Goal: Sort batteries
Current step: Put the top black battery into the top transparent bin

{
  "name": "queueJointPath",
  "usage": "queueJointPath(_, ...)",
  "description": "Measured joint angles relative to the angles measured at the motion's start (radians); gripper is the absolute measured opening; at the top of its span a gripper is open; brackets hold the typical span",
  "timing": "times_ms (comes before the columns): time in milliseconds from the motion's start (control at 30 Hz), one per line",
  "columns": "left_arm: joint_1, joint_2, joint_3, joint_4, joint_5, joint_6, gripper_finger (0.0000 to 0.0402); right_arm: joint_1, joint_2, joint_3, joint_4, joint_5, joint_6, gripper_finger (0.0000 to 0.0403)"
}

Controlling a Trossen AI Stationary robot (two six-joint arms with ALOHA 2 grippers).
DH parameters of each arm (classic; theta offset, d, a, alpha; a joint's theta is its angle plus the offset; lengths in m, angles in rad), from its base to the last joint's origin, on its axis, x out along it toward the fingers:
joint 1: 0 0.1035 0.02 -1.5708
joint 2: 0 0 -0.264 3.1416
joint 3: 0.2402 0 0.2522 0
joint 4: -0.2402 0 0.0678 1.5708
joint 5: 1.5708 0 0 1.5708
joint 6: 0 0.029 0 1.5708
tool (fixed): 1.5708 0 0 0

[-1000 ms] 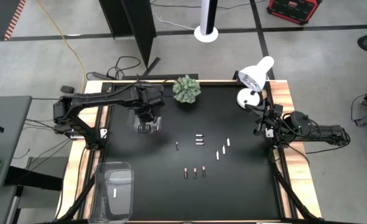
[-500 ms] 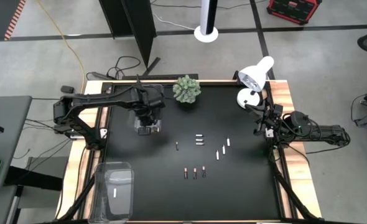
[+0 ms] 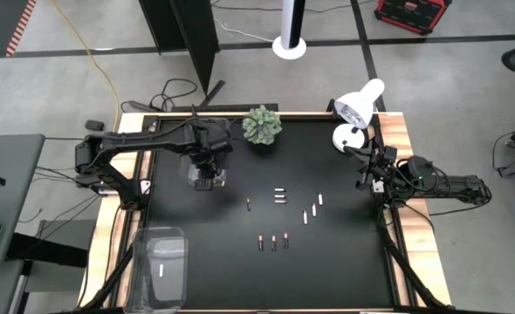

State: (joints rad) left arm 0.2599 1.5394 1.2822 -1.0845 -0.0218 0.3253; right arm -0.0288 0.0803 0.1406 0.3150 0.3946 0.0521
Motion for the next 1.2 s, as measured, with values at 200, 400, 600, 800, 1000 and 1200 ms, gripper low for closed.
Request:
queueJointPath(200, -0.093, 0.000, 0.011, 0.161, 0.000, 0.102, 0.0109, 0.000, 0.000, 0.000, 0.000, 0.000, 0.000, 0.0031)
queueJointPath(400, -0.222, 0.000, 0.000, 0.356, 0.004, 0.248, 0.0109, 0.000, 0.000, 0.000, 0.000, 0.000, 0.000, 0.0031)
queueJointPath(600, -0.306, 0.020, -0.059, 0.533, 0.070, 0.306, 0.0112, 0.000, 0.000, 0.000, 0.001, 0.000, 0.000, 0.0031)
queueJointPath(800, -0.340, 0.154, -0.078, 0.556, 0.038, 0.364, 0.0123, 0.000, 0.000, 0.000, 0.005, 0.000, 0.001, 0.0031)
queueJointPath(1000, -0.358, 0.300, -0.035, 0.551, -0.067, 0.436, 0.0125, 0.000, 0.000, 0.000, 0.005, 0.000, 0.004, 0.0031)
queueJointPath(1200, -0.360, 0.381, -0.002, 0.541, -0.111, 0.495, 0.0125, 0.000, 0.000, 0.000, 0.003, 0.000, 0.003, 0.0031)
